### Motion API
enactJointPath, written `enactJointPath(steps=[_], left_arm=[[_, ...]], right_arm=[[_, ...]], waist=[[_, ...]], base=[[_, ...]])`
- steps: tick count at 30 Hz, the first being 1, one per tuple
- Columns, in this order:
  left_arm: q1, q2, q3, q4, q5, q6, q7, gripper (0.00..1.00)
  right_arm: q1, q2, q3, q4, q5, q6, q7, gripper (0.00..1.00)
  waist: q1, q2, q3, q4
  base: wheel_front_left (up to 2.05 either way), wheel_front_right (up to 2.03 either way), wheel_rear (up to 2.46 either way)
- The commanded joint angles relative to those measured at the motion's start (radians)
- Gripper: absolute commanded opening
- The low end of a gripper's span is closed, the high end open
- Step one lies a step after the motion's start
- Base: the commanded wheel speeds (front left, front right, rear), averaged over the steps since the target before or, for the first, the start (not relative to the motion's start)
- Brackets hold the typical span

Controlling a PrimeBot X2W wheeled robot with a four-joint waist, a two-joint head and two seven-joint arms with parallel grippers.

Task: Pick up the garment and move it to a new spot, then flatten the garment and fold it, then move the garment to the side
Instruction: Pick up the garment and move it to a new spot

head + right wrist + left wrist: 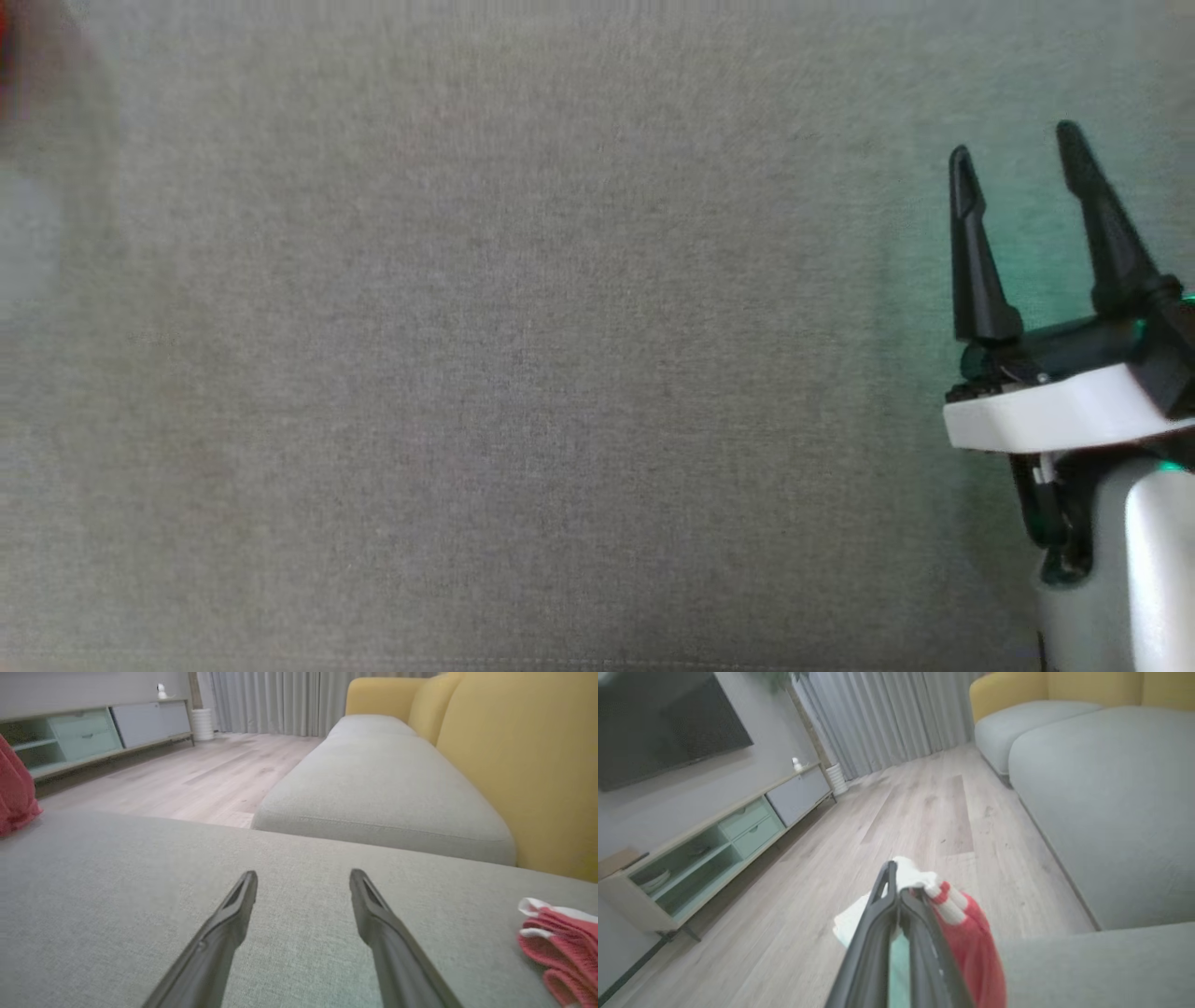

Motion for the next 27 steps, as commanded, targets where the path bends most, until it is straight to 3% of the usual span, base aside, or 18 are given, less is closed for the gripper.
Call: enactJointPath(steps=[1, 5, 10, 19, 24, 27], left_arm=[[-0.051, 0.059, 0.014, -0.05, 0.01, -0.01, 0.017, 0.0], [-0.082, 0.041, -0.031, -0.15, 0.032, -0.025, 0.083, 0.0], [-0.096, 0.005, -0.07, -0.269, 0.042, -0.013, 0.17, 0.0], [-0.096, -0.149, -0.148, -0.455, 0.024, 0.051, 0.329, 0.0], [0.031, -0.245, -0.177, -0.514, -0.039, 0.09, 0.341, 0.0], [0.152, -0.257, -0.174, -0.511, -0.073, 0.116, 0.309, 0.0]], right_arm=[[0.006, -0.002, 0.025, -0.01, 0.03, -0.001, -0.017, 1.0], [0.022, -0.002, 0.045, 0.065, 0.103, -0.001, -0.052, 1.0], [0.039, -0.002, 0.064, 0.139, 0.154, -0.001, -0.09, 1.0], [0.06, -0.002, 0.093, 0.274, 0.23, -0.001, -0.161, 1.0], [0.063, -0.002, 0.077, 0.314, 0.238, -0.001, -0.187, 1.0], [0.066, -0.002, 0.064, 0.325, 0.234, -0.001, -0.192, 1.0]], waist=[[0.0001, 0.0, -0.095, -0.023], [0.0001, 0.0, -0.203, -0.053], [0.0001, 0.0, -0.303, -0.089], [0.0001, 0.0, -0.432, -0.142], [0.0001, 0.0, -0.437, -0.148], [0.0001, 0.0, -0.425, -0.154]], base=[[0.0, 0.0, 0.0], [0.0, 0.0, 0.0], [0.0, 0.0, 0.0], [0.0, 0.0, 0.0], [0.0, 0.0, 0.0], [0.0, 0.0, 0.0]])
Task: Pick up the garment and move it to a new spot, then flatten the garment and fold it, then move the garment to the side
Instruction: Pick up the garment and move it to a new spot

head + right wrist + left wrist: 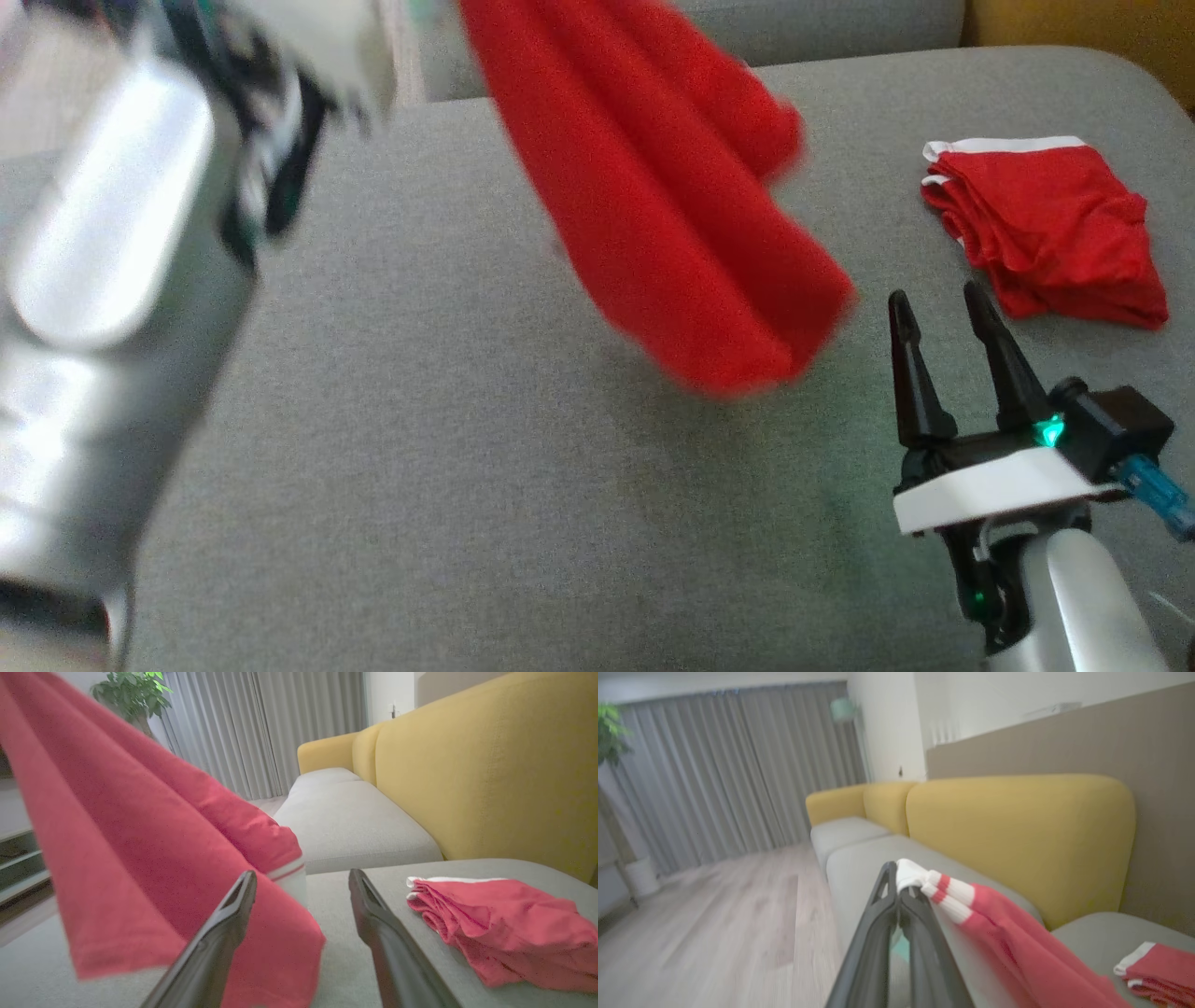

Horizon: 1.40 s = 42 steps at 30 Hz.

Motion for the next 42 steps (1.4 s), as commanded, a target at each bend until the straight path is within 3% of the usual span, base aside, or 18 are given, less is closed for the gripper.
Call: enactJointPath(steps=[1, 6, 13, 14, 16, 23, 28, 34, 42], left_arm=[[0.049, 0.039, 0.036, -0.005, -0.018, 0.015, -0.023, 0.0], [0.247, 0.058, 0.062, 0.083, -0.06, 0.04, -0.131, 0.0], [0.4, 0.073, 0.101, 0.219, -0.061, 0.064, -0.338, 0.0], [0.413, 0.069, 0.104, 0.234, -0.065, 0.064, -0.358, 0.22], [0.43, 0.062, 0.102, 0.26, -0.068, 0.056, -0.384, 1.0], [0.434, 0.043, 0.088, 0.276, -0.076, 0.01, -0.432, 1.0], [0.473, 0.041, 0.125, 0.219, -0.116, 0.01, -0.468, 1.0], [0.633, 0.046, 0.131, 0.06, -0.123, 0.045, -0.5, 1.0], [0.902, 0.026, 0.126, -0.144, -0.119, 0.139, -0.518, 1.0]], right_arm=[[-0.016, -0.003, 0.011, -0.023, -0.004, -0.001, -0.011, 1.0], [-0.014, -0.003, -0.01, -0.018, -0.018, -0.001, -0.014, 1.0], [-0.01, -0.003, -0.032, -0.021, -0.035, -0.001, -0.013, 1.0], [-0.008, -0.003, -0.036, -0.021, -0.038, -0.001, -0.012, 1.0], [-0.005, -0.003, -0.041, -0.022, -0.043, -0.001, -0.01, 1.0], [0.004, -0.003, -0.051, -0.026, -0.066, -0.001, 0.006, 1.0], [0.014, -0.003, -0.05, -0.027, -0.079, -0.001, 0.013, 1.0], [0.056, -0.003, -0.059, -0.03, -0.093, -0.001, 0.025, 1.0], [0.141, -0.003, -0.053, -0.049, -0.091, -0.001, 0.038, 1.0]], waist=[[0.0, -0.0001, 0.011, -0.005], [0.0, -0.0001, 0.04, -0.017], [0.0, -0.0001, 0.069, -0.024], [0.0, -0.0001, 0.07, -0.022], [0.0, -0.0001, 0.068, -0.016], [0.0, -0.0001, 0.028, 0.021], [0.0, -0.0001, -0.013, 0.038], [0.0, -0.0001, -0.07, 0.067], [0.0, -0.0001, -0.111, 0.09]], base=[[0.0, 0.0, 0.0], [0.0, 0.0, 0.0], [0.0, 0.0, 0.0], [0.0, 0.0, 0.0], [0.0, 0.0, 0.0], [0.0, 0.0, 0.0], [0.0, 0.0, 0.0], [0.0, 0.0, 0.0], [0.0, 0.0, 0.0]])
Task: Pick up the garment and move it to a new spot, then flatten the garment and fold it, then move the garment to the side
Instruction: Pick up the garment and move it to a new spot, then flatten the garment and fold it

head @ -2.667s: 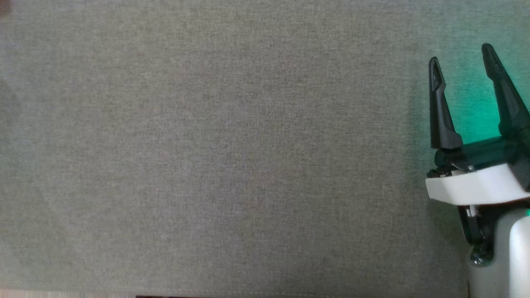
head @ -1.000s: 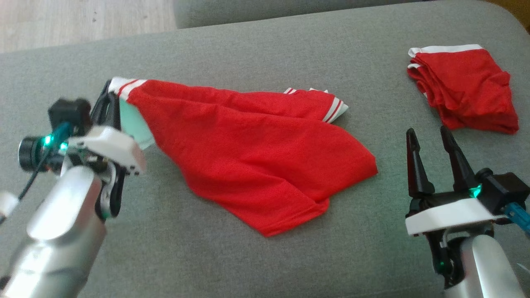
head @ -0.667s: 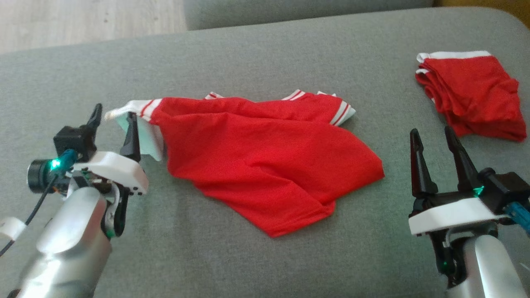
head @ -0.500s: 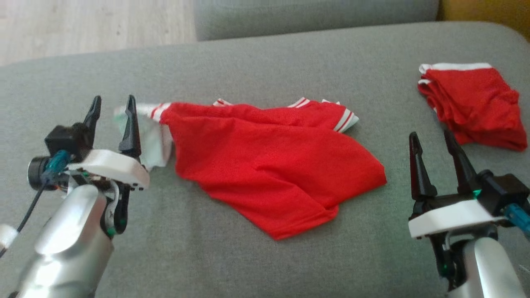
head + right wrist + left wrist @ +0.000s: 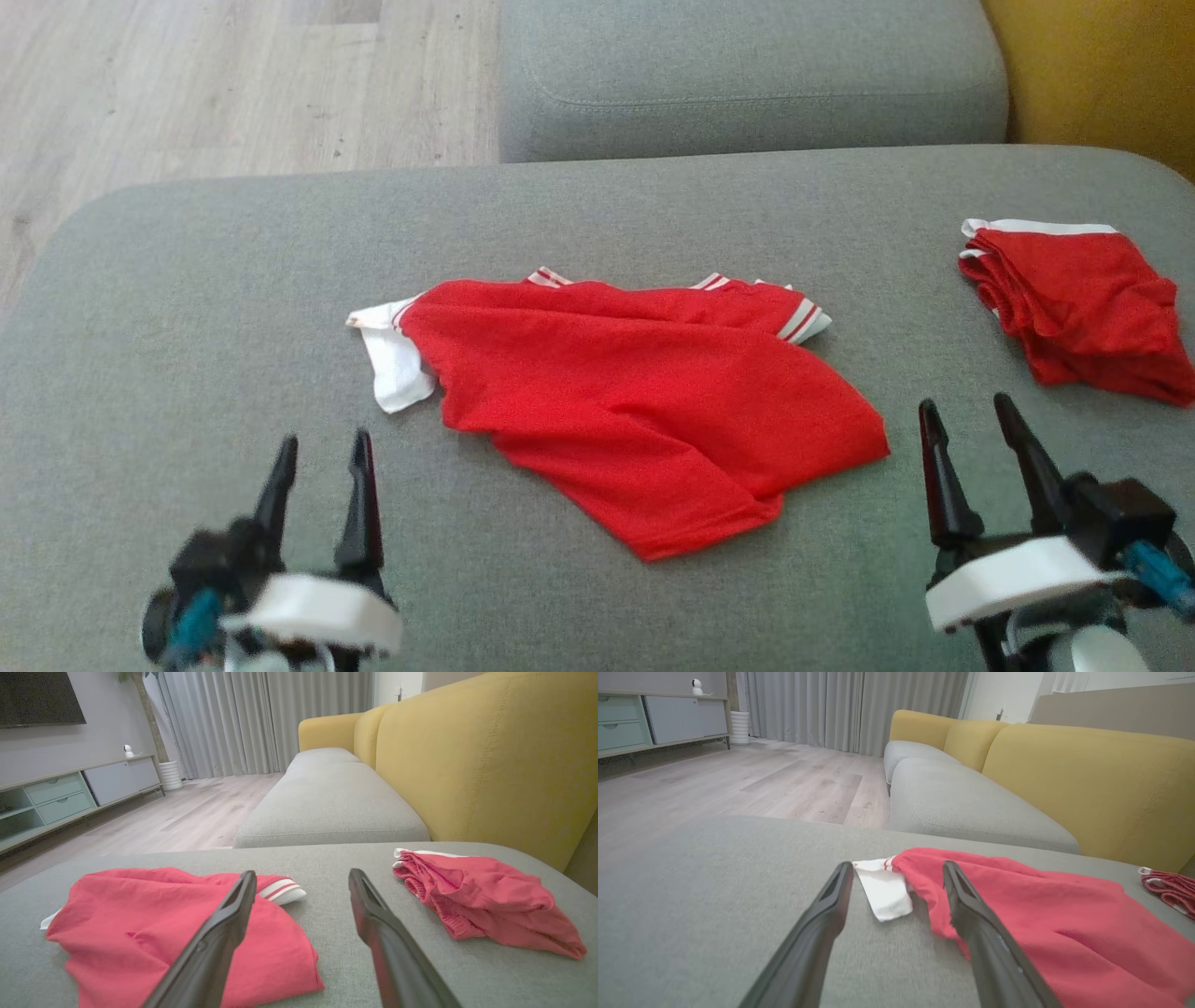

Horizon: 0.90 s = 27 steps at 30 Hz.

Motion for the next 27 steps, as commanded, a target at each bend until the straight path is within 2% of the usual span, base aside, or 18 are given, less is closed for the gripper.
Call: enactJointPath(steps=[1, 8, 27], left_arm=[[-0.029, 0.013, 0.036, -0.044, 0.007, 0.01, -0.015, 1.0], [0.067, -0.013, 0.036, -0.11, 0.044, 0.051, -0.02, 1.0], [0.092, -0.017, 0.044, -0.137, 0.063, 0.067, -0.02, 1.0]], right_arm=[[-0.021, -0.005, 0.025, -0.042, 0.0, -0.001, 0.001, 1.0], [0.015, -0.005, 0.026, -0.031, 0.016, -0.001, -0.007, 1.0], [0.017, -0.005, 0.037, 0.011, 0.025, -0.001, -0.026, 1.0]], waist=[[0.0003, -0.0001, -0.002, 0.003], [0.0003, -0.0001, -0.012, 0.011], [0.0003, -0.0001, -0.015, 0.011]], base=[[0.0, 0.0, 0.0], [0.0, 0.0, 0.0], [0.0, 0.0, 0.0]])
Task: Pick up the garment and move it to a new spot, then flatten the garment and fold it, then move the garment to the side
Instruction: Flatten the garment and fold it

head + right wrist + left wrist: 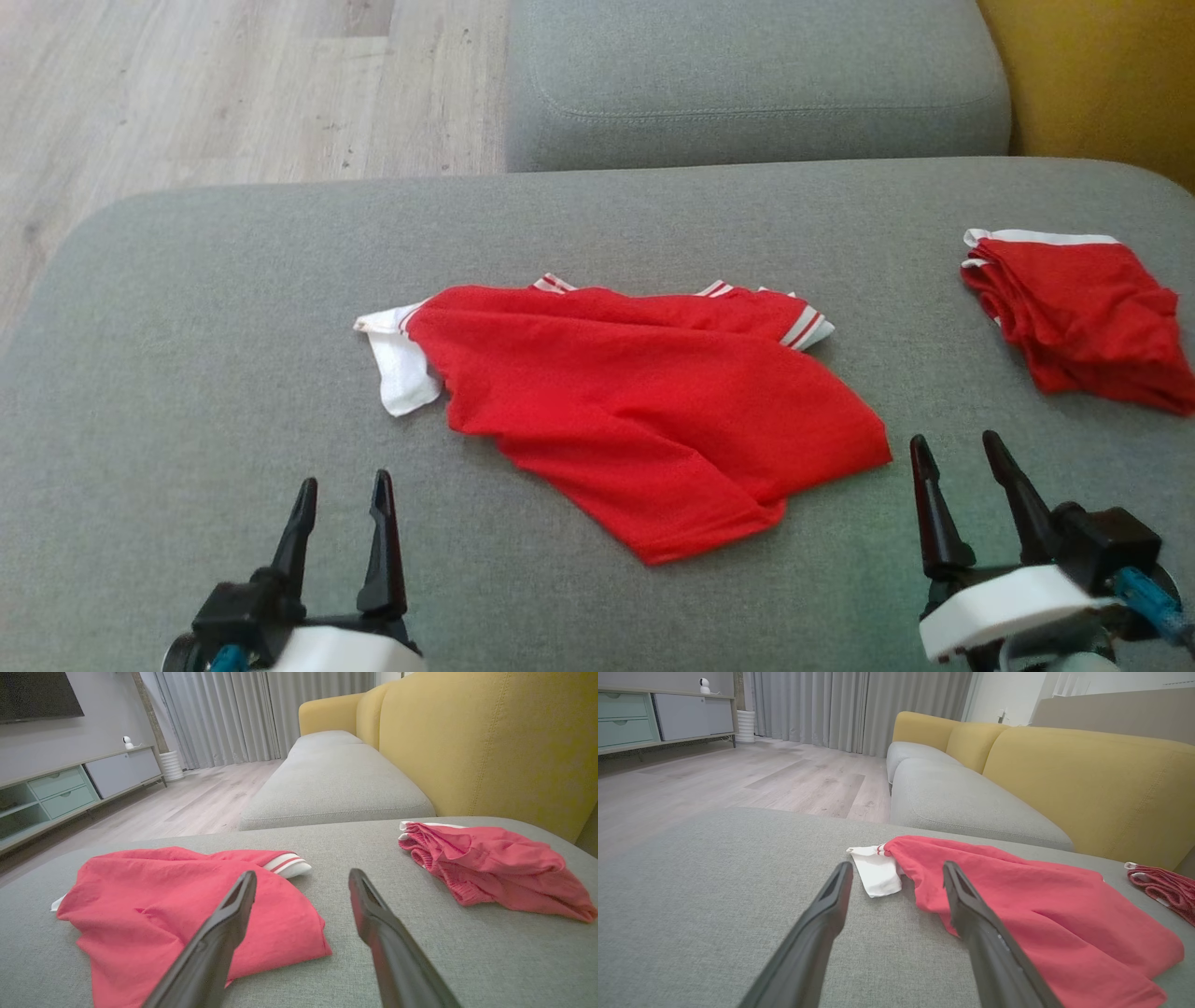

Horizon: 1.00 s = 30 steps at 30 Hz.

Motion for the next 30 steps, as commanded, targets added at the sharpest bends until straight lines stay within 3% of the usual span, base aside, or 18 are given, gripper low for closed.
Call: enactJointPath(steps=[1, 8, 14, 21, 30], left_arm=[[-0.036, 0.012, 0.038, -0.027, 0.007, 0.007, -0.011, 1.0], [-0.038, 0.012, 0.035, -0.03, 0.008, 0.013, -0.009, 1.0], [-0.047, 0.009, 0.027, -0.038, 0.014, 0.018, -0.006, 1.0], [-0.092, -0.009, 0.011, -0.048, 0.031, 0.013, -0.007, 1.0], [-0.132, -0.039, 0.012, -0.029, 0.048, 0.003, -0.01, 1.0]], right_arm=[[-0.026, -0.005, 0.024, -0.03, -0.002, -0.001, -0.012, 1.0], [-0.03, -0.005, 0.022, -0.026, -0.011, -0.001, -0.01, 1.0], [-0.089, -0.005, 0.0, -0.03, -0.094, -0.001, 0.032, 1.0], [-0.247, -0.025, -0.012, 0.037, -0.186, -0.001, 0.244, 1.0], [-0.358, -0.137, 0.053, 0.199, -0.108, -0.001, 0.432, 1.0]], waist=[[0.0, 0.0, 0.001, 0.001], [0.0, 0.0, 0.008, 0.009], [0.0, 0.0, 0.04, 0.028], [0.0, 0.0, 0.124, 0.084], [0.0, 0.0, 0.205, 0.162]], base=[[0.0, 0.0, 0.0], [0.0, 0.0, 0.0], [0.0, 0.0, 0.0], [0.0, 0.0, 0.0], [0.0, 0.0, 0.0]])
